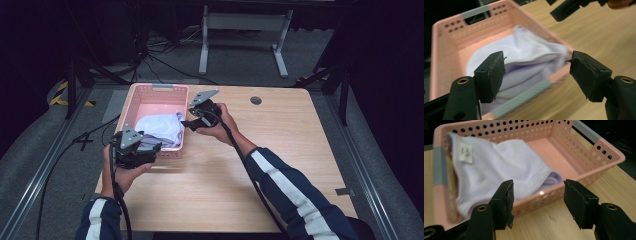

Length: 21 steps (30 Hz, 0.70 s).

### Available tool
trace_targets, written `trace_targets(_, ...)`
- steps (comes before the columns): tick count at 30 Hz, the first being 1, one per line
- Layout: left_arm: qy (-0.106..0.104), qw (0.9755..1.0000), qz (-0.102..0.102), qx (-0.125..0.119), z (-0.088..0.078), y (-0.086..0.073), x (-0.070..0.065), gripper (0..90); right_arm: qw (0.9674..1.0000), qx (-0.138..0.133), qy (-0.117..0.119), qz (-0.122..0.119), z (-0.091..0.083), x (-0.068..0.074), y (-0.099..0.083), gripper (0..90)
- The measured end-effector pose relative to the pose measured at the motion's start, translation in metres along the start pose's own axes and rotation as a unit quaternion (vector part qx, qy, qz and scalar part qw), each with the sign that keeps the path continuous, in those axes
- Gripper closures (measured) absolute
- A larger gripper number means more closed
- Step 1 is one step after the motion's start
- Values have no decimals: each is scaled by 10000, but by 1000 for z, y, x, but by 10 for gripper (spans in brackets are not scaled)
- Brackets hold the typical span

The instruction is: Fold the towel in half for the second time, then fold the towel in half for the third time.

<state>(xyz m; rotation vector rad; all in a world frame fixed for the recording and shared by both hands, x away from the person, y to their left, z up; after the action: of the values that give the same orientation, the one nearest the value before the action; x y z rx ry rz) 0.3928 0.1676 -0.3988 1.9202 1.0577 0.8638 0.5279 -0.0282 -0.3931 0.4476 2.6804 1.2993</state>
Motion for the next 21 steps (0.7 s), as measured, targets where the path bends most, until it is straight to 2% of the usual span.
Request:
trace_targets(1,0,10000,0,0,0,0,0,281,10000,-17,11,-26,-7,2,-3,416)
trace_targets(2,-183,9996,215,-56,-4,3,-19,278,10000,-15,34,-86,-18,6,-9,416)
trace_targets(3,-224,9991,360,-50,-5,3,-25,276,9999,-5,60,-136,-28,8,-14,415)
trace_targets(4,-279,9988,402,-37,-7,3,-31,274,9998,-5,69,-179,-37,10,-19,412)
trace_targets(5,-279,9988,402,-37,-7,3,-31,270,9998,-5,69,-179,-37,10,-19,412)
trace_targets(6,-489,9981,373,-64,-9,3,-43,270,9997,3,64,-229,-55,14,-30,410)
trace_targets(8,-549,9970,541,-50,-11,1,-54,267,9996,-32,71,-253,-74,16,-43,410)
trace_targets(9,-549,9970,541,-50,-11,1,-54,265,9996,-32,71,-253,-74,16,-43,410)
trace_targets(10,-735,9957,556,-45,-10,-1,-63,264,9997,-24,22,-233,-91,18,-57,407)
trace_targets(11,-794,9954,539,-26,-10,-3,-66,264,9997,4,-21,-235,-99,19,-65,402)
trace_targets(13,-852,9937,725,60,-7,-6,-74,257,9997,58,-26,-237,-114,21,-81,398)
trace_targets(14,-852,9937,725,60,-7,-6,-74,256,9996,93,-68,-253,-120,22,-87,396)
trace_targets(15,-980,9915,851,127,-3,-9,-83,253,9995,146,-135,-226,-129,23,-98,395)
trace_targets(16,-980,9915,851,127,-3,-9,-83,248,9995,150,-158,-208,-137,24,-107,395)
trace_targets(17,-1000,9909,893,152,-1,-10,-86,248,9995,150,-158,-208,-137,24,-107,395)
trace_targets(18,-1051,9900,923,200,4,-12,-91,247,9993,236,-225,-193,-151,26,-124,390)
trace_targets(19,-1051,9900,923,200,4,-12,-91,246,9989,310,-307,-194,-157,27,-132,385)
trace_targets(21,-1094,9889,966,265,8,-16,-95,245,9988,351,-321,-150,-170,31,-150,380)
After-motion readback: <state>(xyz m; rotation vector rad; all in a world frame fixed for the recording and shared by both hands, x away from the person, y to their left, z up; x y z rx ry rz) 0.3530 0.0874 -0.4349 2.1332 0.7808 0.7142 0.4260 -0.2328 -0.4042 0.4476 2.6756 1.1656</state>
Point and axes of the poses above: each handheld gripper's, and its own axes: z roughly forward along the jaws, y roughly out of its top, x roughly to its left, the point moved 4 cm from there along z, roughly forward along the jaws, and after that the axes turned 11 degrees about y, right-handed, at the moved point
